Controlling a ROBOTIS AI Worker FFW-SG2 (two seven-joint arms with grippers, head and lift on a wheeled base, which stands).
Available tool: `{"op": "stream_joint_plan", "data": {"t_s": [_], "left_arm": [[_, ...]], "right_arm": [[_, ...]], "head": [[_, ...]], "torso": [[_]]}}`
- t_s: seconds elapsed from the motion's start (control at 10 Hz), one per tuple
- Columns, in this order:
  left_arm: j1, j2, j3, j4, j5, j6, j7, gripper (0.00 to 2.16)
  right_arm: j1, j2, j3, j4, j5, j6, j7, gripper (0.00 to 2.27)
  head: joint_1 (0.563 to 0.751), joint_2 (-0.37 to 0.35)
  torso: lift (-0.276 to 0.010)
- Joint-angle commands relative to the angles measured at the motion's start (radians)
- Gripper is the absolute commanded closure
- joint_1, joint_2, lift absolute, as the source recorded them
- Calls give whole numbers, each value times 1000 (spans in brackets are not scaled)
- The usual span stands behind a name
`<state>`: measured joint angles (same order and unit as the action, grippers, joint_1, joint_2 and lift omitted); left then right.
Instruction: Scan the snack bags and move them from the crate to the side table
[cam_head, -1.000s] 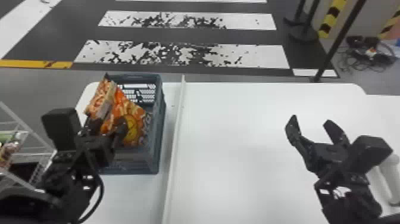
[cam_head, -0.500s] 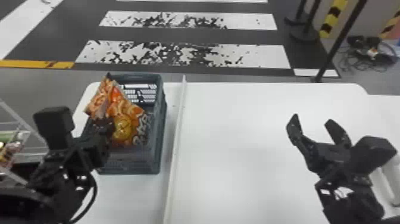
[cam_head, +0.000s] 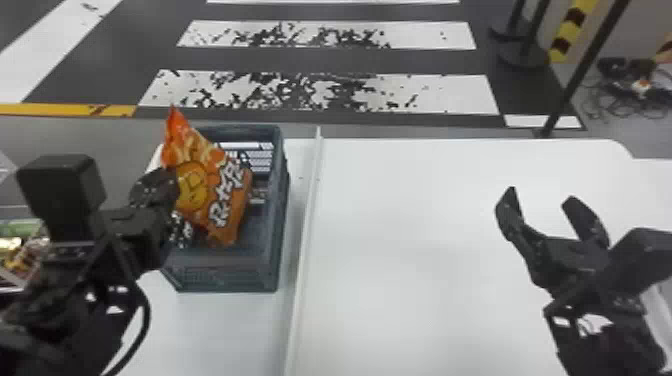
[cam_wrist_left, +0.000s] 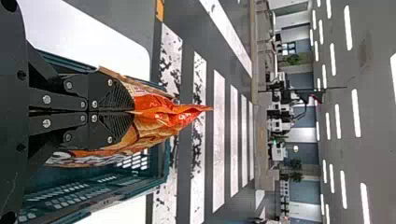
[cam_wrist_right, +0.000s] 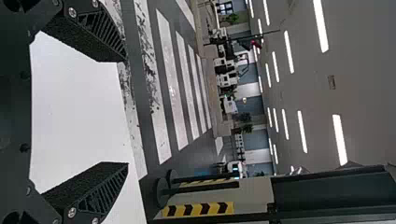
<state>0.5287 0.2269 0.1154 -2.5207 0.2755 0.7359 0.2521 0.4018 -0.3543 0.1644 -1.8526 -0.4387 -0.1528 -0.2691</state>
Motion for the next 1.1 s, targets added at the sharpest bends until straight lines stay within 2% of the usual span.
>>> {"op": "stream_joint_plan", "data": {"t_s": [0.0,0.2,0.3,0.4,0.5,0.6,0.8,1.0], "left_arm": [[8,8,-2,-73,-18,21,3,1858],[11,22,3,-148,-18,40,-1,1858],[11,25,3,-187,-7,52,-8,1858],[11,26,7,-236,25,80,-13,1858],[16,28,9,-293,60,116,-14,1855],[20,26,15,-336,123,144,-19,1858],[22,11,46,-352,321,147,-83,1858],[14,-4,-8,-302,335,162,-108,1858]], "right_arm": [[-6,0,-22,-4,0,17,-4,137],[-23,-2,-45,-2,-8,36,-4,137],[-28,-2,-46,-2,-8,39,-4,137],[-35,-2,-46,3,5,48,-4,137],[-49,-2,-51,4,9,106,-7,140],[-54,-2,-54,6,9,106,-9,140],[-57,-2,-68,6,9,106,-10,140],[-63,-3,-82,6,9,103,-18,140]], "head": [[695,41],[695,12],[695,4],[695,-10],[695,-26],[695,-44],[695,-87],[695,-160]], "torso": [[-87],[-87],[-87],[-87],[-87],[-87],[-87],[-87]]}}
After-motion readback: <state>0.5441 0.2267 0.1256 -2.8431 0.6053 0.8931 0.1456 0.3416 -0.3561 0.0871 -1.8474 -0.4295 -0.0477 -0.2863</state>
